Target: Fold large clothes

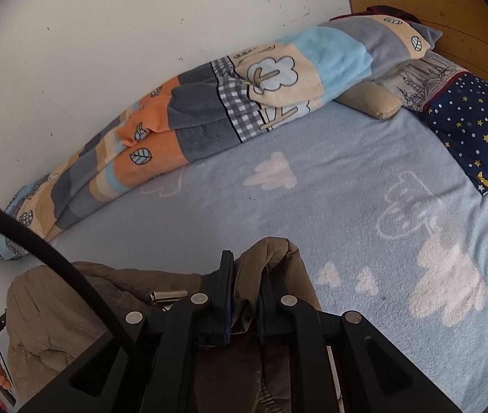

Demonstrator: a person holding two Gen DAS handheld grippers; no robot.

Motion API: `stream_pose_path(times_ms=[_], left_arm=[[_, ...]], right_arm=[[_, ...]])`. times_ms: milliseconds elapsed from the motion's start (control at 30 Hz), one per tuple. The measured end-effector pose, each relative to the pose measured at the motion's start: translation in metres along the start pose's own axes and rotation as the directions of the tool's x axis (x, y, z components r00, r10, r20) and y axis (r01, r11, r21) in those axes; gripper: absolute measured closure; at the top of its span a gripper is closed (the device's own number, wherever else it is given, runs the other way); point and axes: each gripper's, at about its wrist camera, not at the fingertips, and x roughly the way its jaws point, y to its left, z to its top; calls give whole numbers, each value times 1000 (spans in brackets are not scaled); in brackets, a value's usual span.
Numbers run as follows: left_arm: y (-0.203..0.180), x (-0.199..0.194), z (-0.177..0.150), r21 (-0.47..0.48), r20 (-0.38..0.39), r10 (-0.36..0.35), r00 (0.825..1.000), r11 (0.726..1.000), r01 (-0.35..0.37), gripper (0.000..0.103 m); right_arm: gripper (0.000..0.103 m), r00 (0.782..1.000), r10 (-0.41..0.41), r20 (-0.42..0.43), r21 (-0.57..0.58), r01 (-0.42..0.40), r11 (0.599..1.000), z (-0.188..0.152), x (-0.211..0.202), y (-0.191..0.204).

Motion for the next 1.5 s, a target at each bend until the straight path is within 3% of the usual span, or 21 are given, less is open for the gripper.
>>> stream_pose_path(times_ms=[233,367,500,567,733,833,933,967,1033,1167,1267,1333,1400,1500], left_arm=[[0,32,-6,-45,-80,26,996,999,-29,89],[2,35,-6,-78,-113,73,991,994,-82,76],[17,-3,-2,-182,-43,55,998,981,-62,51],[22,-30,1,-217,17,46,999,975,-41,51],[9,-107,-7,-239,150,76,986,970,-39,51],[-21,-138,-24,-218,175,29,984,976,10,51],[-66,-154,-56,-162,132,-42,990,985,63,49],[-80,-157,-68,-143,123,-50,991,987,68,49],[-110,-160,-94,-106,100,-60,993,992,71,49],[-152,-153,-125,-55,45,-33,998,998,35,49],[-170,-139,-135,-4,30,-5,1000,1000,5,49],[-171,-125,-140,22,24,28,999,999,-28,49],[-167,-103,-144,41,-11,73,997,997,-72,49],[-154,-79,-142,19,-58,70,996,997,-69,44]], right_arm=[[92,988,-36,-151,32,41,999,-23,56,-23],[91,984,-2,-176,98,19,995,-22,59,-32],[73,984,106,-145,229,-71,971,-4,27,-44],[52,993,84,-88,232,-62,971,10,-7,-45],[52,997,62,53,197,-71,978,26,-93,-33],[52,992,101,77,147,-112,983,14,-128,-9],[53,988,147,43,80,-150,985,-11,-150,29],[59,987,158,30,54,-159,986,-19,-154,44],[64,984,177,2,-9,-177,984,-41,-168,74],[65,981,195,-17,-91,-196,976,-91,-197,118],[64,985,167,-41,-105,-170,980,-123,-197,129],[65,985,157,-73,-140,-166,976,-131,-184,134],[65,994,91,-68,-209,-103,972,-136,-166,140],[65,993,34,-116,-244,-61,968,-136,-129,138]])
